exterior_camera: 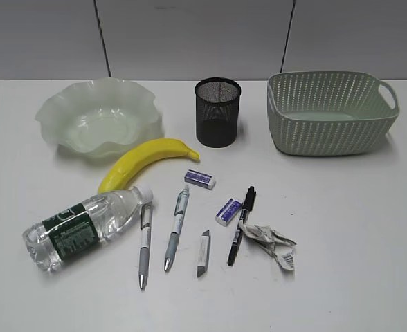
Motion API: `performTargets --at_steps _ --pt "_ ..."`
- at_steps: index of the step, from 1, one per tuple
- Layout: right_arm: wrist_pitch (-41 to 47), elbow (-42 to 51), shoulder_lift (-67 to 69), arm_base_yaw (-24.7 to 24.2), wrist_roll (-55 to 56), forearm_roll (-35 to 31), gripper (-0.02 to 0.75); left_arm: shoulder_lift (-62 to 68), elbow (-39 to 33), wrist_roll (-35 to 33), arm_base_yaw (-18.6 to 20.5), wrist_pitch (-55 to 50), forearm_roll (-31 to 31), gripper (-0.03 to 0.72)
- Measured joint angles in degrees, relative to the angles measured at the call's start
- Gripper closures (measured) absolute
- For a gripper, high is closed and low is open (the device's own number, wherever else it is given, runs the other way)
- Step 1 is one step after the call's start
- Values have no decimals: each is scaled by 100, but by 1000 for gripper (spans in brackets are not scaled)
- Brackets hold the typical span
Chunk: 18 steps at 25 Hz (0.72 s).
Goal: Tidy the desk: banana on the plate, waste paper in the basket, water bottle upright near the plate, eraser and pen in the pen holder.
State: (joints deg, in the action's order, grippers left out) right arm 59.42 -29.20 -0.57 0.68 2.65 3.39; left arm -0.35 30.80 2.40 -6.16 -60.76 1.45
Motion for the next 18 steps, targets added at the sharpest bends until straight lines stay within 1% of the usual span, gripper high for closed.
performTargets --at_steps 18 --pt "0 0 0 0 0 0 281 0 0 0 0 0 0 452"
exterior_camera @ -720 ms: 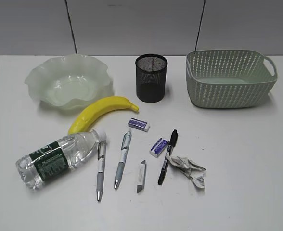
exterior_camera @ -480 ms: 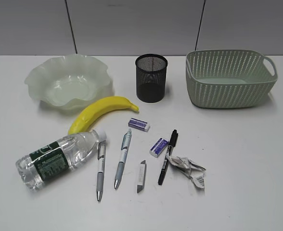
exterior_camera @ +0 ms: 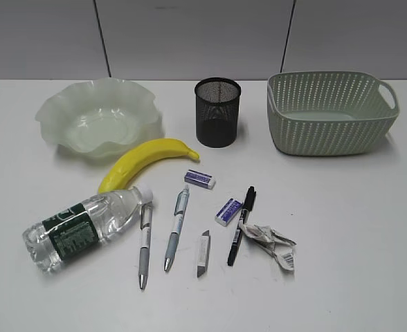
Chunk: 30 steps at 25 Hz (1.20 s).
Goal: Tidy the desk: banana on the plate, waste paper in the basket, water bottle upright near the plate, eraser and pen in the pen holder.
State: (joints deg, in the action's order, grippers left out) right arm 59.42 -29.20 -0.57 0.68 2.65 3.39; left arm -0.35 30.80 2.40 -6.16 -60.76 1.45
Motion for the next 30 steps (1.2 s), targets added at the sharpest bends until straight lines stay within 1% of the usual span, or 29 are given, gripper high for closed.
performTargets --at_steps 16,19,20,23,27,30 --pt "0 0 0 0 0 0 281 0 0 0 0 5 0 452" --pt "0 0 0 0 0 0 281 84 62 0 0 161 -21 452" --pt "0 0 0 0 0 0 281 171 109 0 0 331 -32 452" --pt "0 0 0 0 0 0 281 557 171 0 0 1276 -58 449" --pt "0 0 0 0 0 0 281 1592 178 0 0 2585 -145 449" --pt "0 0 0 0 0 0 281 2707 199 0 0 3558 -590 449"
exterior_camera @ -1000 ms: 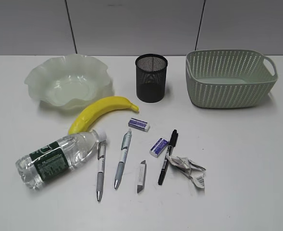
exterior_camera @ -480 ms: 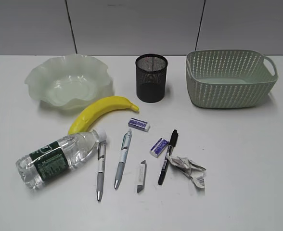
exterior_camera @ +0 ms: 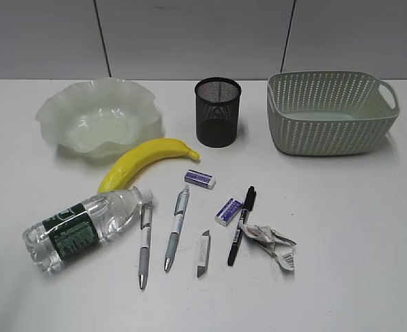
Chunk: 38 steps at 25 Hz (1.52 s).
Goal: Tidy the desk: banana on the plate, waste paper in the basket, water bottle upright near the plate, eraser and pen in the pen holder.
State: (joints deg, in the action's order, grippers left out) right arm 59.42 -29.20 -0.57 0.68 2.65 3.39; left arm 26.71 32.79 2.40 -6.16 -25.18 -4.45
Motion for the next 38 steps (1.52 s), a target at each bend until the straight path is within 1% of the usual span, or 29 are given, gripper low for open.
performTargets --at_steps 2,5,7,9,11,15,16,18,21,23,25,28,31,34,38 --pt "0 0 0 0 0 0 281 903 134 0 0 397 -306 449" --pt "0 0 0 0 0 0 281 2398 526 -6 -39 615 -431 449" --pt "0 0 0 0 0 0 281 3194 850 -88 -146 608 -436 449" --pt "0 0 0 0 0 0 281 3983 1310 -182 -346 538 -450 437" --pt "0 0 0 0 0 0 281 4678 1801 -240 -525 309 -448 396" --pt "0 0 0 0 0 0 281 6033 3034 -517 -766 -583 -448 246" --pt "0 0 0 0 0 0 281 6359 3383 -595 -783 -888 -466 223" --pt "0 0 0 0 0 0 281 6920 4040 -772 -791 -1486 -531 203" --pt "0 0 0 0 0 0 281 7679 5016 -1190 -810 -2255 -843 195" --pt "0 0 0 0 0 0 281 8122 5611 -1638 -882 -2549 -1177 197" --pt "0 0 0 0 0 0 281 8466 6103 -1985 -1005 -2692 -1399 200" --pt "0 0 0 0 0 0 281 8937 6820 -2466 -1277 -2884 -1516 200" --pt "0 0 0 0 0 0 281 9396 7493 -2994 -1626 -3356 -1397 200" --pt "0 0 0 0 0 0 281 9828 8044 -3386 -1947 -3960 -958 200" --pt "0 0 0 0 0 0 281 10261 8452 -4032 -2184 -4232 -692 200"
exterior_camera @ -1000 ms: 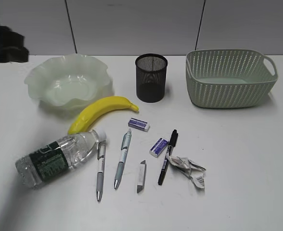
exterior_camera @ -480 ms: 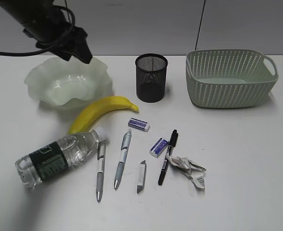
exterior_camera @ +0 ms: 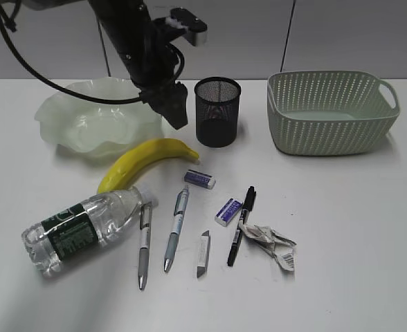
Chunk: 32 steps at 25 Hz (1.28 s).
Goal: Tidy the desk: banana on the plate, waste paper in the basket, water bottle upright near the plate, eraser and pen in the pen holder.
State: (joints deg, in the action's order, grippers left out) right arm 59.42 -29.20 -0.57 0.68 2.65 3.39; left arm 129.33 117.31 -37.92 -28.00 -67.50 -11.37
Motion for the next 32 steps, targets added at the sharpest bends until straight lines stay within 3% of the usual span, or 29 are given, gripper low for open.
performTargets --at_steps 6,12,32 --pt "0 0 0 0 0 0 281 290 102 -557 -128 232 219 204" --pt "0 0 0 0 0 0 281 532 113 -673 -147 454 616 260" --pt "0 0 0 0 0 0 281 1105 120 -785 -147 936 682 288"
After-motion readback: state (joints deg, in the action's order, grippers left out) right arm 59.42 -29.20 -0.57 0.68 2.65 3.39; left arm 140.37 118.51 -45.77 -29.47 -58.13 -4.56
